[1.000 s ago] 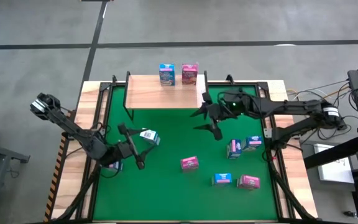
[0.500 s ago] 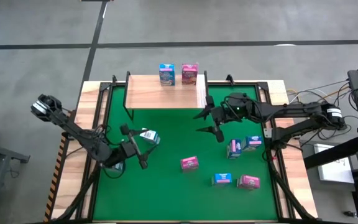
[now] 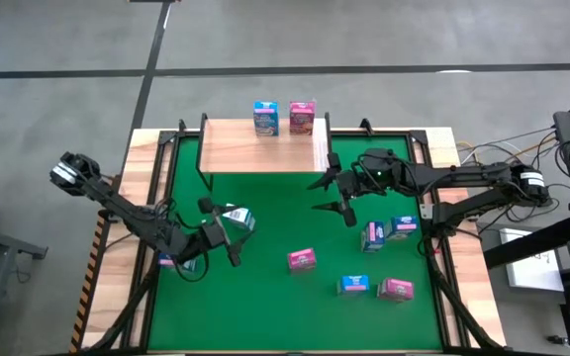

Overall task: Stack cereal on shelf
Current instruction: Put the top light blue cereal box on the shelf aligned with the other light blue box

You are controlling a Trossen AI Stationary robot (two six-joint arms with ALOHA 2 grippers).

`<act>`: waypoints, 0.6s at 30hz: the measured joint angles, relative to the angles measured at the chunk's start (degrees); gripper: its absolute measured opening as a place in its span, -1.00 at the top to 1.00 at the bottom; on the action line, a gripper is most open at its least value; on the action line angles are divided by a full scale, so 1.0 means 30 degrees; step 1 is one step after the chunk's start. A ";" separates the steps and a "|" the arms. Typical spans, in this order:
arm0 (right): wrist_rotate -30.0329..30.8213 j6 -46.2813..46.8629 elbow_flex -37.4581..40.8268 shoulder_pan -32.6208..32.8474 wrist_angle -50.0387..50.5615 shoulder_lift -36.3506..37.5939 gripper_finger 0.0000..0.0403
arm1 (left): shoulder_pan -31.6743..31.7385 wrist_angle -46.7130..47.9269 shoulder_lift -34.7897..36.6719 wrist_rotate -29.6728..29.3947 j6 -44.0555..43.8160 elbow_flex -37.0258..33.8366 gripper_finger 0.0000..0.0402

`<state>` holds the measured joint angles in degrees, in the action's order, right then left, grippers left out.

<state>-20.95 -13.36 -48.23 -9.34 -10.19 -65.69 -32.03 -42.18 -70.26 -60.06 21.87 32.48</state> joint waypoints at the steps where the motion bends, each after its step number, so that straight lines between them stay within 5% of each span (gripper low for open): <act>1: 0.0006 -0.0032 0.0000 0.0000 -0.0001 0.0000 -0.15 | 0.0016 0.0108 0.0000 0.0006 -0.0006 0.0168 -0.45; 9: 0.0007 -0.0127 0.0000 -0.0002 -0.0015 -0.0015 -0.15 | 0.0407 0.6010 -0.0544 0.0831 -0.0913 0.3041 -0.45; 14: 0.0007 -0.0234 0.0000 -0.0007 -0.0001 -0.0015 -0.15 | 0.0711 1.5640 -0.1086 0.1254 -0.4603 0.6133 -0.45; 18: 0.0007 -0.0248 0.0007 -0.0007 0.0030 -0.0015 -0.15 | 0.1006 2.4829 -0.1738 0.3871 -0.9071 0.9129 -0.43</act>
<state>-20.93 -14.11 -48.21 -9.37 -10.10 -65.73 -29.01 32.31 -75.47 -48.45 -5.34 59.86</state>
